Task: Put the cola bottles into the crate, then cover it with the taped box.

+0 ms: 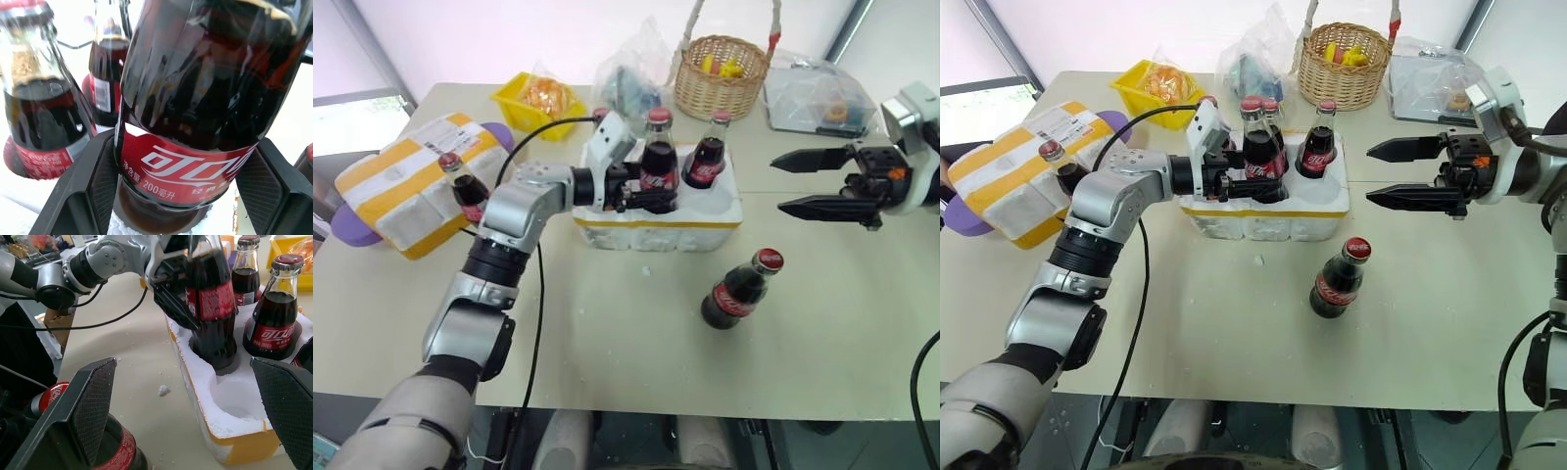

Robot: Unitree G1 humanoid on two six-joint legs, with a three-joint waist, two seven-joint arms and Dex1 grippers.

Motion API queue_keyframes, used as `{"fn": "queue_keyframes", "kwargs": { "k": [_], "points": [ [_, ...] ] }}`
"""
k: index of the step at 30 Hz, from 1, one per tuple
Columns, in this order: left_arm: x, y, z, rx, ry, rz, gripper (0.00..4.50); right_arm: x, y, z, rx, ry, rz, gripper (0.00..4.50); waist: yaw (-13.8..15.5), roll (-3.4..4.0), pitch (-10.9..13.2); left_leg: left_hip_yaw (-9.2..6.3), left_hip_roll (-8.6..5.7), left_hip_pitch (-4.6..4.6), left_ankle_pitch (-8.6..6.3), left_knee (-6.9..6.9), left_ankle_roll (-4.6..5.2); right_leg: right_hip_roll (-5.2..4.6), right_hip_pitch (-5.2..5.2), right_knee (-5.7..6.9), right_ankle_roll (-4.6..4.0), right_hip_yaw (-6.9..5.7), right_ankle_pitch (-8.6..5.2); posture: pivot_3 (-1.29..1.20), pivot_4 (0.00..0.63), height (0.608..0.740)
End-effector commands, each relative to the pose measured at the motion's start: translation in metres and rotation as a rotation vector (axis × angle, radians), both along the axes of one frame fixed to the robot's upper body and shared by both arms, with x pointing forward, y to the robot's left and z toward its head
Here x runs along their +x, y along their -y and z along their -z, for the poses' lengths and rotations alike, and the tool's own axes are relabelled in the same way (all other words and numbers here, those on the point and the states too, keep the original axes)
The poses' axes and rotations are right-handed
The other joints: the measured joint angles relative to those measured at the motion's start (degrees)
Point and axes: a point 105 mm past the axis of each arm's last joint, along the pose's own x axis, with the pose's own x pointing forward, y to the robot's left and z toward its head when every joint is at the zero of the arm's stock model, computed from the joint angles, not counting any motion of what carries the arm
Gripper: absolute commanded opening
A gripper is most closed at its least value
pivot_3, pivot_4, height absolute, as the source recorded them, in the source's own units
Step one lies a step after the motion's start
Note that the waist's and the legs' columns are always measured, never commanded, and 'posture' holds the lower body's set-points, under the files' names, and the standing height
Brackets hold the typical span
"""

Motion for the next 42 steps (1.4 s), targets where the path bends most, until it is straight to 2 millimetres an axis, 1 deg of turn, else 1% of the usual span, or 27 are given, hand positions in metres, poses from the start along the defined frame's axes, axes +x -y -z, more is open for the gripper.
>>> {"fn": "queue_keyframes", "kwargs": {
  "k": [1,7,11,15,17,18,21,25,28,31,34,36,38,40,42],
  "points": [
    [-0.007,0.001,-0.018,-0.024,0.065,0.035,4.48,-0.005,0.002,-0.01,0.013,0.06,-0.006,4.5,-0.03,0.0,0.0,0.0,0.0,0.0,0.0,0.02,0.01,0.0,0.01,0.0,0.0,0.0,0.0,0.0,0.15,0.737],
    [-0.013,-0.008,-0.024,-0.026,0.077,0.029,4.48,-0.001,0.002,-0.007,0.02,0.058,-0.006,4.5,-0.13,0.0,0.0,-0.02,0.0,0.01,0.0,0.16,0.01,0.01,0.04,0.06,0.03,0.0,0.04,0.0,0.15,0.737],
    [-0.024,-0.023,-0.035,-0.045,0.106,0.003,4.48,0.0,0.0,-0.004,0.015,0.053,-0.019,4.5,-0.21,0.0,0.0,-0.02,0.0,0.0,-0.02,0.3,0.02,0.01,0.09,0.06,0.06,0.0,0.07,0.0,0.15,0.737],
    [-0.049,-0.047,-0.05,-0.054,0.131,-0.004,4.48,0.002,-0.002,-0.003,0.014,0.051,-0.029,4.5,-0.34,0.01,0.0,-0.05,0.02,-0.03,-0.03,0.32,0.05,0.03,0.08,0.07,0.06,0.01,0.07,0.0,0.15,0.737],
    [-0.065,-0.061,-0.053,-0.053,0.127,-0.007,4.48,0.003,-0.002,-0.003,0.012,0.05,-0.033,4.5,-0.42,0.01,0.0,-0.05,0.02,-0.03,-0.04,0.32,0.05,0.03,0.08,0.06,0.06,0.0,0.07,0.0,0.15,0.737],
    [-0.07,-0.065,-0.054,-0.05,0.125,-0.009,4.48,0.004,-0.002,-0.003,0.011,0.049,-0.034,4.5,-0.4,0.01,0.0,-0.05,0.03,-0.03,-0.04,0.32,0.06,0.03,0.08,0.06,0.06,0.01,0.07,0.0,0.15,0.737],
    [-0.089,-0.09,-0.05,-0.017,0.112,-0.075,4.48,0.006,-0.002,-0.002,0.004,0.048,-0.043,4.5,-0.37,0.01,0.0,-0.06,0.04,-0.02,-0.04,0.34,0.06,0.03,0.1,0.06,0.06,0.01,0.07,0.0,0.15,0.737],
    [-0.112,-0.129,-0.04,0.028,0.085,-0.222,4.48,0.008,-0.001,0.0,-0.027,0.053,-0.05,4.5,-0.5,0.01,0.0,-0.05,0.04,-0.01,-0.06,0.35,0.08,0.04,0.11,0.05,0.05,0.01,0.07,0.0,0.15,0.737],
    [-0.124,-0.168,-0.038,0.017,0.08,-0.394,4.48,0.009,-0.001,-0.003,-0.052,0.078,-0.052,4.5,-0.41,0.02,0.0,-0.06,0.06,-0.01,-0.06,0.35,0.09,0.04,0.1,0.05,0.03,0.01,0.06,0.0,0.15,0.737],
    [-0.131,-0.205,-0.038,0.001,0.096,-0.568,4.48,0.011,0.0,-0.01,-0.05,0.091,-0.047,4.5,-0.3,0.02,0.0,-0.05,0.07,-0.01,-0.07,0.37,0.09,0.05,0.11,0.05,0.01,0.01,0.07,0.0,0.15,0.737],
    [-0.135,-0.241,-0.042,-0.038,0.119,-0.73,4.48,0.014,0.0,-0.014,-0.051,0.099,-0.043,4.5,-0.13,0.02,0.0,-0.04,0.07,0.0,-0.08,0.37,0.07,0.04,0.13,0.02,-0.02,0.0,0.08,0.0,0.15,0.737],
    [-0.134,-0.261,-0.04,-0.046,0.132,-0.815,4.48,0.016,-0.001,-0.016,-0.05,0.101,-0.044,4.5,-0.07,0.02,0.0,-0.04,0.07,0.0,-0.08,0.37,0.07,0.04,0.14,0.0,-0.02,-0.01,0.08,0.0,0.15,0.737],
    [-0.13,-0.273,-0.036,-0.047,0.134,-0.869,4.48,0.017,-0.002,-0.017,-0.049,0.102,-0.048,4.5,-0.01,0.02,0.0,-0.03,0.07,0.0,-0.08,0.37,0.06,0.03,0.14,-0.02,-0.03,-0.01,0.07,0.0,0.15,0.737],
    [-0.125,-0.277,-0.031,-0.046,0.142,-0.895,4.48,0.018,-0.004,-0.017,-0.047,0.103,-0.052,4.5,-0.03,0.02,0.0,-0.03,0.07,-0.01,-0.09,0.37,0.06,0.03,0.13,-0.02,-0.03,-0.01,0.08,0.0,0.15,0.737],
    [-0.116,-0.281,-0.02,-0.041,0.135,-0.93,4.48,0.018,-0.006,-0.02,-0.039,0.107,-0.06,4.5,-0.06,0.02,0.0,-0.02,0.06,-0.01,-0.09,0.36,0.05,0.02,0.12,-0.03,-0.04,0.0,0.09,0.0,0.15,0.737]
  ]
}}
